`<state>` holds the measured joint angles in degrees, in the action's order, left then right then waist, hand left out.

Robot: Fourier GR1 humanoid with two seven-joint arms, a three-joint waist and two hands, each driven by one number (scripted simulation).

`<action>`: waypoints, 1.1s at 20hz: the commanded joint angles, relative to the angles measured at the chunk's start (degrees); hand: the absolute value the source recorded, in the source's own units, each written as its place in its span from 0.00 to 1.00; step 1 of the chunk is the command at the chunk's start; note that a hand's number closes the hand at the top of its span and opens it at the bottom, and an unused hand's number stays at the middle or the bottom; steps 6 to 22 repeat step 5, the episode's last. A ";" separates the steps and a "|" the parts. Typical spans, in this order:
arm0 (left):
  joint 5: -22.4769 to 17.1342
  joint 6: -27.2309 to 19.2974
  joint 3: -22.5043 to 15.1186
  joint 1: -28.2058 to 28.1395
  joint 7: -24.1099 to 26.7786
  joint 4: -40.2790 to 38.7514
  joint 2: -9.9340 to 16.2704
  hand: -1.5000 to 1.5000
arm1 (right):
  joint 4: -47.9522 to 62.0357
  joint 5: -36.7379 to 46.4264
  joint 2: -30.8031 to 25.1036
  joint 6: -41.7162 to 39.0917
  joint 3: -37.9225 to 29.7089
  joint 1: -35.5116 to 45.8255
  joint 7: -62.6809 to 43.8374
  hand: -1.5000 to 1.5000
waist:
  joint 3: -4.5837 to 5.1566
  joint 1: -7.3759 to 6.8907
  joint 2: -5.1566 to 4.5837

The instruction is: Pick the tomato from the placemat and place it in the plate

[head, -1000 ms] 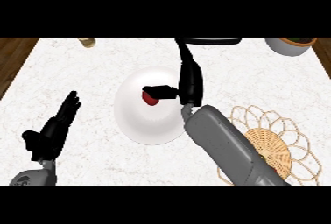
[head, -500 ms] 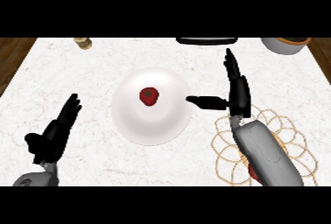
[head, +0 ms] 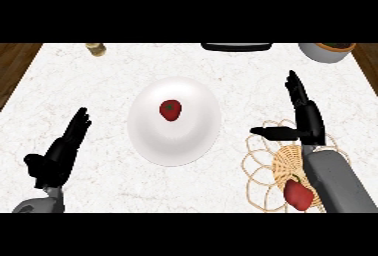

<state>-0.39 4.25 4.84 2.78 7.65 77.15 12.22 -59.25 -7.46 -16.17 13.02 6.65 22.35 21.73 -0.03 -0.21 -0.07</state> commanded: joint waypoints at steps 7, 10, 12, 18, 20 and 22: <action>0.79 0.56 1.27 2.08 0.07 -1.94 -0.57 0.50 | 7.03 3.32 0.02 -2.63 -5.64 -0.53 8.21 0.00 | 0.02 0.11 0.02; 0.79 0.56 1.27 2.08 0.07 -1.94 -0.57 0.50 | 7.03 3.32 0.02 -2.63 -5.64 -0.53 8.21 0.00 | 0.02 0.11 0.02; 0.79 0.56 1.27 2.08 0.07 -1.94 -0.57 0.50 | 7.03 3.32 0.02 -2.63 -5.64 -0.53 8.21 0.00 | 0.02 0.11 0.02; 0.79 0.56 1.27 2.08 0.07 -1.94 -0.57 0.50 | 7.03 3.32 0.02 -2.63 -5.64 -0.53 8.21 0.00 | 0.02 0.11 0.02; 0.79 0.56 1.27 2.08 0.07 -1.94 -0.57 0.50 | 7.03 3.32 0.02 -2.63 -5.64 -0.53 8.21 0.00 | 0.02 0.11 0.02; 0.79 0.56 1.27 2.08 0.07 -1.94 -0.57 0.50 | 7.03 3.32 0.02 -2.63 -5.64 -0.53 8.21 0.00 | 0.02 0.11 0.02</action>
